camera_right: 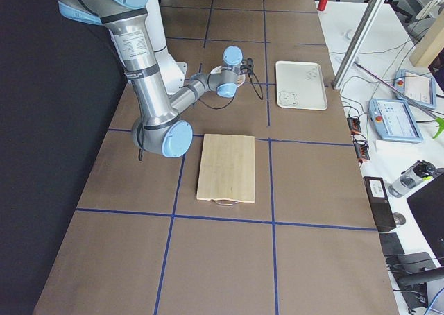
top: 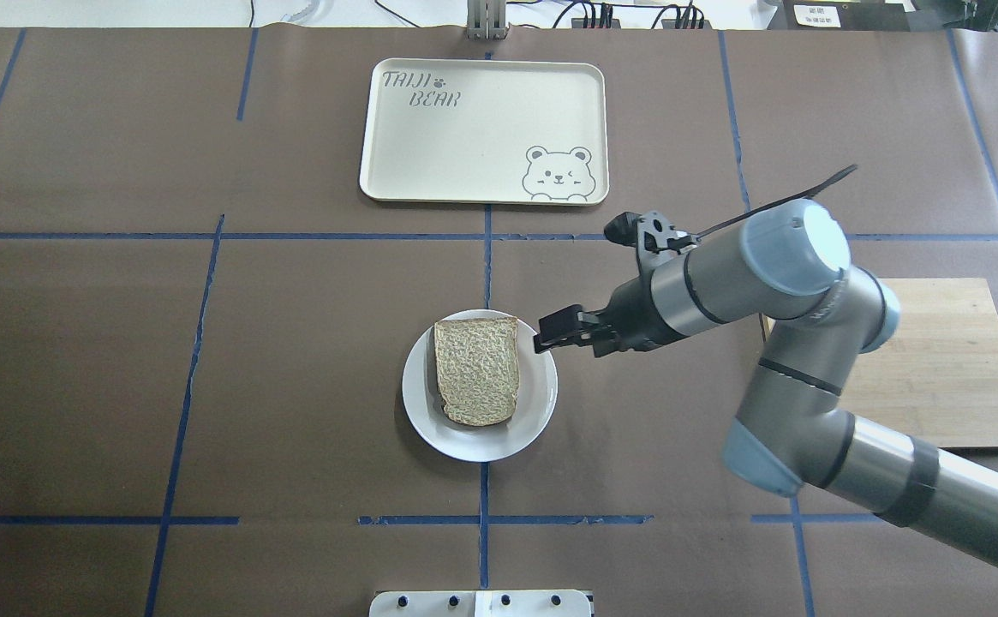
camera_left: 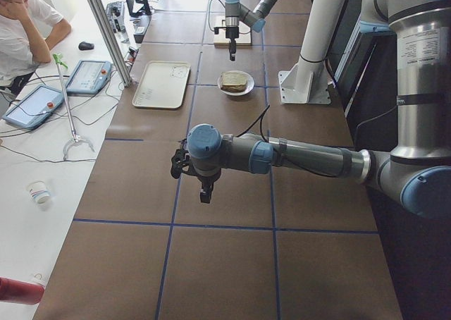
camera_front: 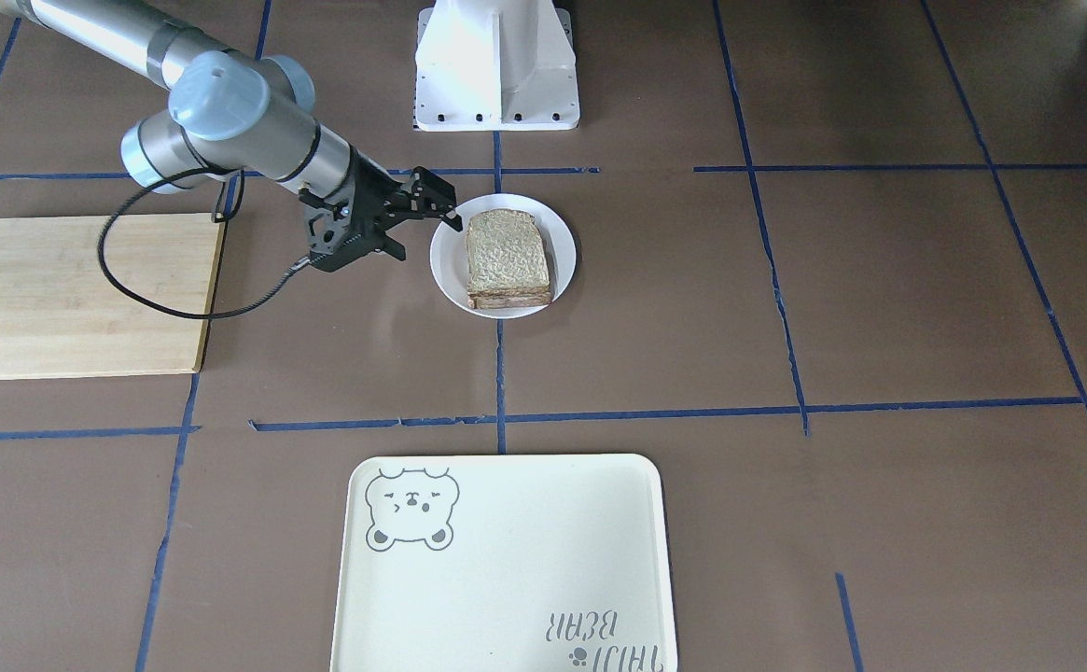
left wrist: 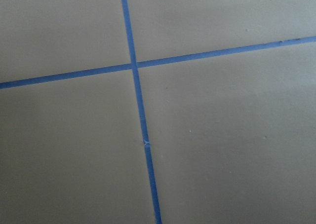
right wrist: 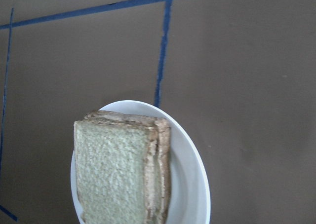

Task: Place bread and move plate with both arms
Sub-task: 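Withdraw the right gripper toward the cutting board while the left arm reaches toward the plate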

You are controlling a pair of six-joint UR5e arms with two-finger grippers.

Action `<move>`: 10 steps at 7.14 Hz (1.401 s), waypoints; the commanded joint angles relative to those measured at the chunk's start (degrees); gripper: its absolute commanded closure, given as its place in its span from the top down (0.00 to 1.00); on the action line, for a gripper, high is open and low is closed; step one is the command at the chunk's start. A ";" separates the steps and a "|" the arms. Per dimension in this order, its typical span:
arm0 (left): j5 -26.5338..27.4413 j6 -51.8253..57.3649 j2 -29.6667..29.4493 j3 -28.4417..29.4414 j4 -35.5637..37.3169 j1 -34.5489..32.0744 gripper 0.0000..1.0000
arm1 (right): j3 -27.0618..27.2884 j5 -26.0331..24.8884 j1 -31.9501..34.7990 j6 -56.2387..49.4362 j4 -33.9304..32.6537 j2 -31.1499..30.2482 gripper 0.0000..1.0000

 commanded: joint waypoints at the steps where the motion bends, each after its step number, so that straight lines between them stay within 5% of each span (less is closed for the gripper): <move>1: -0.89 -24.74 -0.21 0.13 -19.55 11.12 1.00 | 12.68 0.39 4.70 0.38 -12.34 -9.09 1.00; 2: -0.62 -35.21 -3.17 1.17 -27.31 15.18 1.00 | 14.21 0.39 6.55 0.29 -15.28 -11.03 1.00; 4: 1.73 -52.27 -13.08 1.36 -29.94 28.26 1.00 | 14.31 0.48 9.80 -0.59 -15.22 -15.43 1.00; 6: 18.61 -73.18 -16.19 -0.23 -37.44 44.48 1.00 | 14.49 0.48 12.35 -2.42 -15.14 -18.77 1.00; 8: 33.67 -80.91 -24.17 3.63 -38.45 56.84 1.00 | 14.49 0.48 13.07 -4.37 -15.14 -19.92 1.00; 10: 35.05 -86.87 -24.21 5.91 -51.49 57.23 0.97 | 14.58 0.48 13.33 -4.37 -15.05 -20.28 1.00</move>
